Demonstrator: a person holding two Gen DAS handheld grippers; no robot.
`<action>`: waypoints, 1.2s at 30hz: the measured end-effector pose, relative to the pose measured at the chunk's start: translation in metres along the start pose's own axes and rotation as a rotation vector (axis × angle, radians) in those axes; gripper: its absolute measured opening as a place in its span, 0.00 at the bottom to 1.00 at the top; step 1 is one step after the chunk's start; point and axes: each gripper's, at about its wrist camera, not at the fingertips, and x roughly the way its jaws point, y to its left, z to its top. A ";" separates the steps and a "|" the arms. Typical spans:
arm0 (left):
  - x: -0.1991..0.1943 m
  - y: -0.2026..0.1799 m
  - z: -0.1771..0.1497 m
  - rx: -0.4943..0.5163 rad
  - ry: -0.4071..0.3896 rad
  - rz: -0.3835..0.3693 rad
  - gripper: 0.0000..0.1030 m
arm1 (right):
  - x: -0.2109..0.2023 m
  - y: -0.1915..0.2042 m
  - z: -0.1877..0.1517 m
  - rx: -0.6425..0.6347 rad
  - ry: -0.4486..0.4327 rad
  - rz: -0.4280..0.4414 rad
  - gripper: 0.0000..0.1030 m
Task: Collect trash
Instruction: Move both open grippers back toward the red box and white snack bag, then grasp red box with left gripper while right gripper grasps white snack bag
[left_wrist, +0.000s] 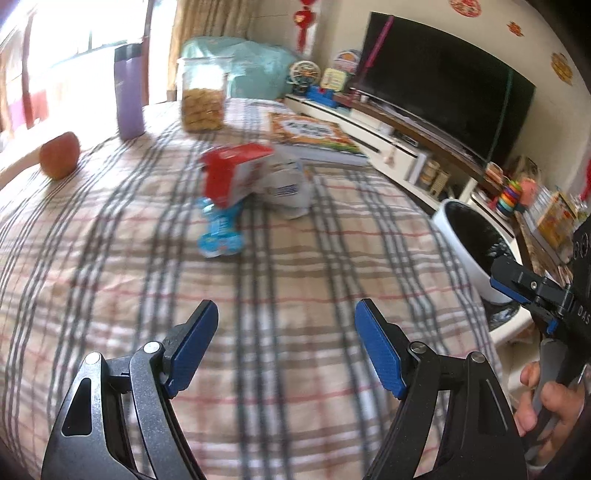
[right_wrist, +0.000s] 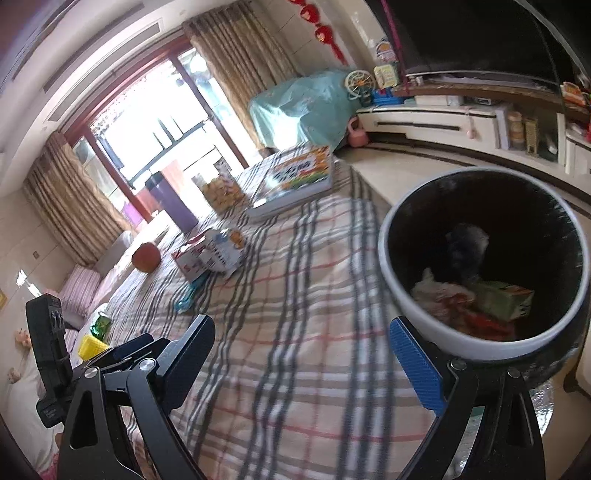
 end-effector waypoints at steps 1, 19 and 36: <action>0.000 0.006 -0.001 -0.009 0.002 0.003 0.76 | 0.004 0.004 -0.001 -0.004 0.007 0.004 0.94; 0.028 0.056 0.028 -0.028 -0.021 0.032 0.76 | 0.082 0.043 0.021 -0.037 0.101 0.156 0.90; 0.086 0.067 0.094 0.036 -0.010 -0.054 0.54 | 0.179 0.051 0.064 0.009 0.220 0.268 0.59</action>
